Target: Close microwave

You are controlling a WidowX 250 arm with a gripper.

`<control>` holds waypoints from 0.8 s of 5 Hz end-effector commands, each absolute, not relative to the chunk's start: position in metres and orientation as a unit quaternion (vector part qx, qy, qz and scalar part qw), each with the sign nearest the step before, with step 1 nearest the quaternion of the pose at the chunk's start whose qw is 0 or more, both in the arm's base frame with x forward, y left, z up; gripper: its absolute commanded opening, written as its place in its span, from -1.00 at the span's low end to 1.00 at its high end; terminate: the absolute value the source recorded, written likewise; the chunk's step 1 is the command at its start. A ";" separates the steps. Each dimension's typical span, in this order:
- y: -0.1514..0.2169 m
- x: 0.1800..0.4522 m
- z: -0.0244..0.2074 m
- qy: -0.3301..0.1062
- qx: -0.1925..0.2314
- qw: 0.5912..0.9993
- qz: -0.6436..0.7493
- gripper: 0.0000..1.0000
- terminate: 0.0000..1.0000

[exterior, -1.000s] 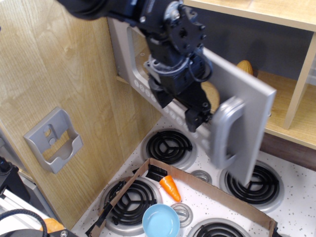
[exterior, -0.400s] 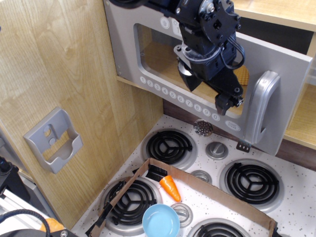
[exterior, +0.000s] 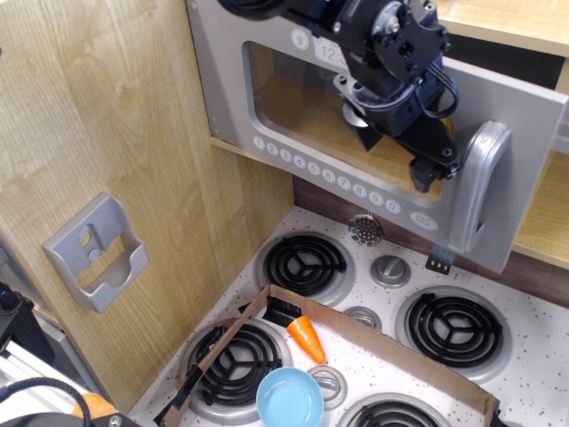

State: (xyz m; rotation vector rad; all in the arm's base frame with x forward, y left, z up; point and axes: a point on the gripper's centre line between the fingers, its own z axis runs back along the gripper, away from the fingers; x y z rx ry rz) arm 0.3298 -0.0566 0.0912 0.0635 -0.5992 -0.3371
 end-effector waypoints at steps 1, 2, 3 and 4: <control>-0.074 0.349 0.124 -0.369 0.031 0.913 -0.170 1.00 -1.00; -0.077 0.352 0.127 -0.390 0.031 0.905 -0.165 1.00 -1.00; -0.079 0.353 0.126 -0.408 0.028 0.897 -0.166 1.00 -1.00; -0.081 0.353 0.127 -0.389 0.026 0.907 -0.159 1.00 1.00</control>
